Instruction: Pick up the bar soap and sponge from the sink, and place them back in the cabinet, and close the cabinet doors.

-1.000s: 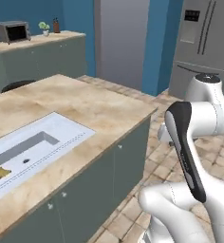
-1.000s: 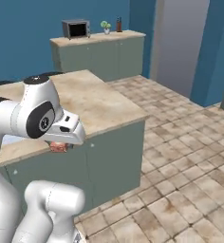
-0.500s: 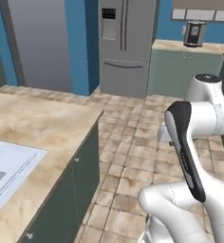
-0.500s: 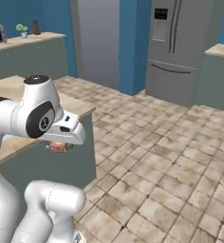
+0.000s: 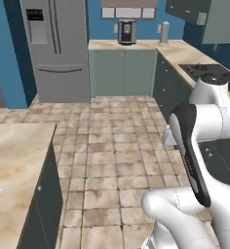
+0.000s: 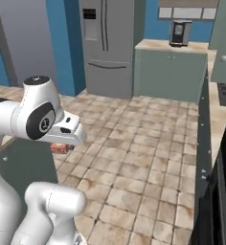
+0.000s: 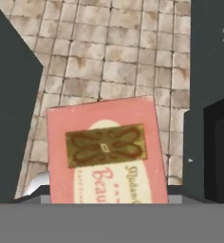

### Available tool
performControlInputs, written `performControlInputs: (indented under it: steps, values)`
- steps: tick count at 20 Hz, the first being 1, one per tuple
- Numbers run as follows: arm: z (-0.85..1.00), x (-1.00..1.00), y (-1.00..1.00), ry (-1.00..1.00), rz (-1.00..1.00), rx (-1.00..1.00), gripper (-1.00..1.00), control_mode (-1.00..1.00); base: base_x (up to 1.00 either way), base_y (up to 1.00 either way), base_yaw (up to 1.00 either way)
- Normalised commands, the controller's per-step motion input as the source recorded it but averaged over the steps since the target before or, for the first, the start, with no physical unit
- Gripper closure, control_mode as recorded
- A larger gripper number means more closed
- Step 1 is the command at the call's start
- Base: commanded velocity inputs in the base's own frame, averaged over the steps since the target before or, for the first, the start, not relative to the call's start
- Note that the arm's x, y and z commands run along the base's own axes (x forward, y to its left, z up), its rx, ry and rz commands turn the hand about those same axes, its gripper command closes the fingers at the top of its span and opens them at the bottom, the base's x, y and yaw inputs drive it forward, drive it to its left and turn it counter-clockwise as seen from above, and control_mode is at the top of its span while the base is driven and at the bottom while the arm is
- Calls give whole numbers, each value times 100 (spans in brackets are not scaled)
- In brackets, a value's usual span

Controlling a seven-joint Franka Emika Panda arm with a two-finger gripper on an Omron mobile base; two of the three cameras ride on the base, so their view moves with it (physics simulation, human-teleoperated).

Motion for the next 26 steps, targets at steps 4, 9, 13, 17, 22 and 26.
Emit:
performControlInputs:
  steps: [4,9,13,17,22,26]
  values:
    - [0,0,0,0,0,0,100,100,3,0,-51]
    - [0,0,0,0,0,0,100,100,22,14,-40]
    - [0,0,0,0,0,0,100,100,56,16,-15]
    - [0,0,0,0,0,0,100,100,74,23,-3]
    - [0,0,0,0,0,0,100,100,71,23,0]
    - [0,0,0,0,0,0,100,100,70,29,0]
